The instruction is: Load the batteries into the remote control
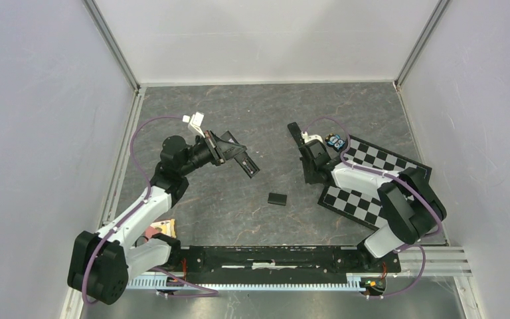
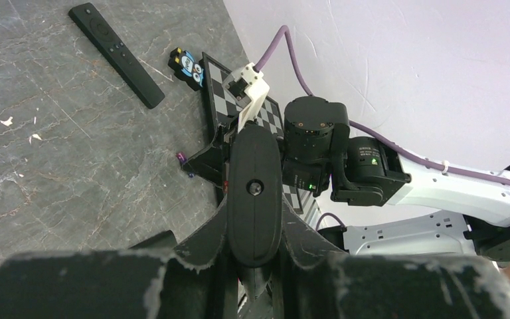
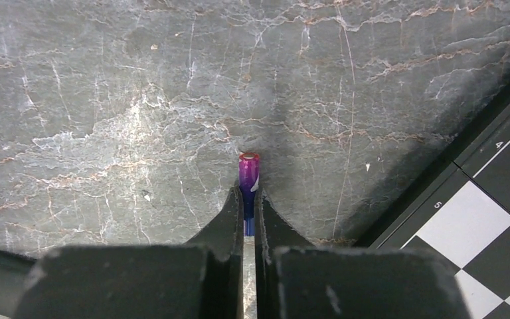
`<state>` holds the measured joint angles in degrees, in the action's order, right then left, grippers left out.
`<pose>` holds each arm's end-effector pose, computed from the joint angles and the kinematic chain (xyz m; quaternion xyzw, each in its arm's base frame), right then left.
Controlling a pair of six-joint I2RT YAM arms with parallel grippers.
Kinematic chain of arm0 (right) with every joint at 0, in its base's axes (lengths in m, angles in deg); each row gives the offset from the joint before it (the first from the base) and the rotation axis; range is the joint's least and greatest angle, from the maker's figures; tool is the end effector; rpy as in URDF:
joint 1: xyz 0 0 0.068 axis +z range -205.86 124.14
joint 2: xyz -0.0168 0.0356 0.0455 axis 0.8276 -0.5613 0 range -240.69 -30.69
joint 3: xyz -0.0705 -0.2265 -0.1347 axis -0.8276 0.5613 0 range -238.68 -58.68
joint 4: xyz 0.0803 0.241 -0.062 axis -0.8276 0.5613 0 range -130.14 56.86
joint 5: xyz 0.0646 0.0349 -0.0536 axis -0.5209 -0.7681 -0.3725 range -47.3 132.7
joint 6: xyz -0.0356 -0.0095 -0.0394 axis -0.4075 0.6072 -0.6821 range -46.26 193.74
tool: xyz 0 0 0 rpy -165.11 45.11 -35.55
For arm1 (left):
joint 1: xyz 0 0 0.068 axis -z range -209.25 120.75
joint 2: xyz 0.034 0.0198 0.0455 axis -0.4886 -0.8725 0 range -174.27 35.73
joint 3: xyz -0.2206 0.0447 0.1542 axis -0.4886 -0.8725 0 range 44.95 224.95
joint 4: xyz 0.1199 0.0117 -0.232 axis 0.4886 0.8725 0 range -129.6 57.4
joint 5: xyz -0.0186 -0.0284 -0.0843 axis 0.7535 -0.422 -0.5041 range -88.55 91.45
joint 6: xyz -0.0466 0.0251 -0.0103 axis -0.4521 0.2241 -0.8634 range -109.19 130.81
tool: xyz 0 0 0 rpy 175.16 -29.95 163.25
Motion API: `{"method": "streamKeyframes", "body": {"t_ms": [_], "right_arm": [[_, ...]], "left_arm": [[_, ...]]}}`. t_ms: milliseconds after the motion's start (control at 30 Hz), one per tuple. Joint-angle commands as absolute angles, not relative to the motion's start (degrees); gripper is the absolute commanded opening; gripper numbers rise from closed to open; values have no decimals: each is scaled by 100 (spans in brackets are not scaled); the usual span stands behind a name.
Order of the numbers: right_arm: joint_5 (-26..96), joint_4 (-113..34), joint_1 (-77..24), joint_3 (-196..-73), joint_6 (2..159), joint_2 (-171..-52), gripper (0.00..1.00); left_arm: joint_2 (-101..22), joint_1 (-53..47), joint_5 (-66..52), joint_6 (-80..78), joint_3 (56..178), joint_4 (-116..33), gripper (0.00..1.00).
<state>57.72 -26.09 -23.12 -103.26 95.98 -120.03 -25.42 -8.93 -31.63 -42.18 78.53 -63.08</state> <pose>0.2484 0.1487 0.1548 -0.0524 0.9541 0.0114 0.2946 0.2194 -0.1019 0.2772 -0.0112 0.7278 -0.5571 0.3997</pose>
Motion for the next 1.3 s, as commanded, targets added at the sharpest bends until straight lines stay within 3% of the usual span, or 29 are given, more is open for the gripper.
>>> {"method": "streamKeyframes", "body": {"t_ms": [0,600,1267], "right_arm": [[5471,-2547,-2342,-10298,9512,-12045,0],[2741,-3689,-1689,-10318,9197,-10008,0],[2979,-2978,-1060,-11281,8782,-10432,3]], "left_arm": [[-2563,-926,-3237,-4170,7792,-6649,2],[-4168,-580,-3510,-5100,7625,-7593,2],[-4424,-367,-3480,-5373,7774,-7978,2]]}}
